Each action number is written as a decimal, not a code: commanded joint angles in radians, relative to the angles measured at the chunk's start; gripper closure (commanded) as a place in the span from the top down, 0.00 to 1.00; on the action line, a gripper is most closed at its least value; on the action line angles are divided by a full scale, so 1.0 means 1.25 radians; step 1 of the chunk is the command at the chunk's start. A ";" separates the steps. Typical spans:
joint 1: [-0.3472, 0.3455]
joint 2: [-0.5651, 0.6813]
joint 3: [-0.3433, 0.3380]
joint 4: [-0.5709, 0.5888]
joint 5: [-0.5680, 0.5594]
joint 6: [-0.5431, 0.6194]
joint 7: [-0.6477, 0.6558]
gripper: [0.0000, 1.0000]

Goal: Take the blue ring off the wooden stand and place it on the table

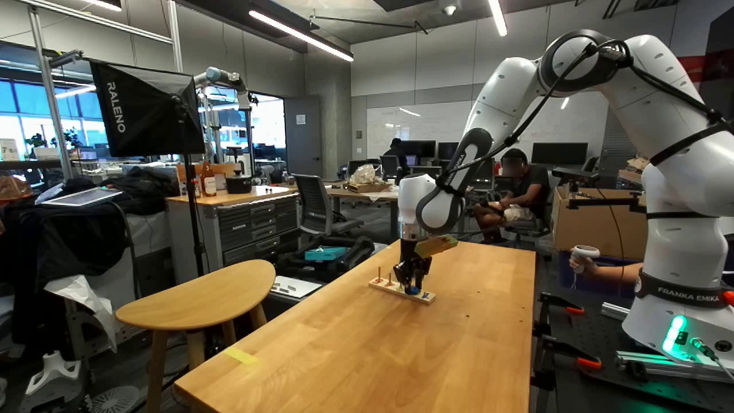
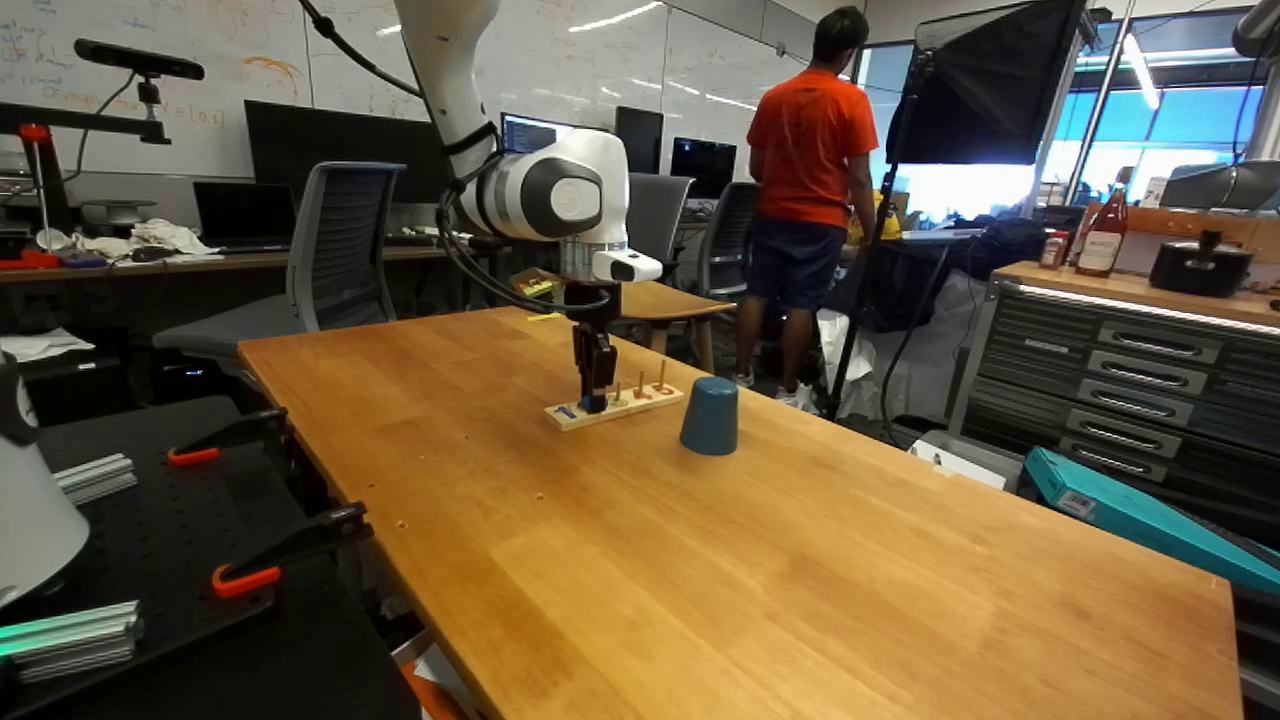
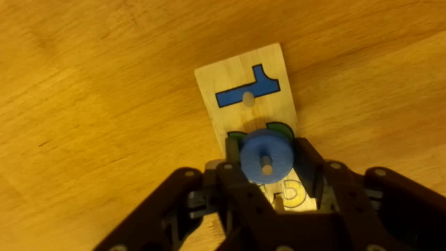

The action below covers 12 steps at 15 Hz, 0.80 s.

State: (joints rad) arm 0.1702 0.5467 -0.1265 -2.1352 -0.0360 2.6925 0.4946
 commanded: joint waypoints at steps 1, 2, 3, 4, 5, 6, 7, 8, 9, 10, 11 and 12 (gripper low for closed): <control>0.021 0.018 -0.026 0.024 -0.008 0.007 0.015 0.18; 0.018 0.011 -0.023 0.024 -0.005 -0.001 0.011 0.18; 0.013 -0.002 -0.019 0.025 0.000 -0.010 0.005 0.18; 0.009 -0.016 -0.016 0.025 0.004 -0.016 0.001 0.18; 0.005 -0.030 -0.017 0.026 0.005 -0.024 -0.002 0.18; 0.000 -0.038 -0.018 0.030 0.006 -0.027 -0.005 0.18; 0.000 -0.045 -0.027 0.033 -0.001 -0.029 -0.001 0.18; -0.003 -0.050 -0.036 0.034 -0.005 -0.034 0.003 0.18; -0.004 -0.051 -0.048 0.032 -0.010 -0.037 0.008 0.18; -0.004 -0.049 -0.063 0.029 -0.020 -0.040 0.013 0.18; -0.005 -0.047 -0.075 0.024 -0.023 -0.043 0.018 0.18; -0.008 -0.040 -0.082 0.019 -0.024 -0.047 0.019 0.18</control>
State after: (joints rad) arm 0.1629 0.4962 -0.1940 -2.1028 -0.0358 2.6613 0.4947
